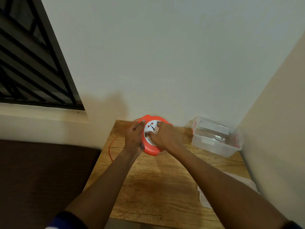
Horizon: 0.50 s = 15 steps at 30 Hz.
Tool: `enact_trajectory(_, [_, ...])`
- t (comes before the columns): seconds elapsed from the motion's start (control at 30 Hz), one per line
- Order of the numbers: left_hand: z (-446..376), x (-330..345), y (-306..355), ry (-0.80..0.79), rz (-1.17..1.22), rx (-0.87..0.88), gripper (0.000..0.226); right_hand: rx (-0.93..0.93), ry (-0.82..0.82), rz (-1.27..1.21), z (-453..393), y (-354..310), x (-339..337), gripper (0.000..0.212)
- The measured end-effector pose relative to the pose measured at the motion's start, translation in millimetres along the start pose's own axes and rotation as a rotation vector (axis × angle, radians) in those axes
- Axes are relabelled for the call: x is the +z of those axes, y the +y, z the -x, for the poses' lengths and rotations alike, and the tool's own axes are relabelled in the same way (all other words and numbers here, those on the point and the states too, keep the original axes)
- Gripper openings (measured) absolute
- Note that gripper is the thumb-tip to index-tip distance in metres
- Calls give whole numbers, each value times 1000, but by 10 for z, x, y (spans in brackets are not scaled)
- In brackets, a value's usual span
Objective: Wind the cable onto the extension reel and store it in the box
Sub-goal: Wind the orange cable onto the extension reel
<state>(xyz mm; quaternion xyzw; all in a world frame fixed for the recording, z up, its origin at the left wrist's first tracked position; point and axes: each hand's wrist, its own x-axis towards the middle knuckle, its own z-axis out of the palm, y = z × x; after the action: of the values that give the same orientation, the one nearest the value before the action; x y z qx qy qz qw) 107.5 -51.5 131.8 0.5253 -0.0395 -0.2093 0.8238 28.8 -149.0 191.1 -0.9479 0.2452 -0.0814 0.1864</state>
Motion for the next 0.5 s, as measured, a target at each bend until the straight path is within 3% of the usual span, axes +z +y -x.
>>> enact_trajectory(0.07, [43, 41, -21, 40, 14, -4, 20, 56, -1, -74, 4, 16, 19, 53])
enact_trajectory(0.13, [44, 38, -11, 44, 37, -20, 22, 5, 40, 32, 57, 19, 46, 52])
enact_trajectory(0.23, [-5, 3, 75, 43, 43, -50, 33, -250, 112, 286, 112, 30, 20, 53])
enact_trajectory(0.33, [-75, -56, 185, -22, 38, -64, 42, -564, 20, 450, 55, 102, -127, 69])
enact_trajectory(0.5, [-102, -106, 267, -118, -5, -40, 39, -749, -38, 707, -78, 162, -361, 75])
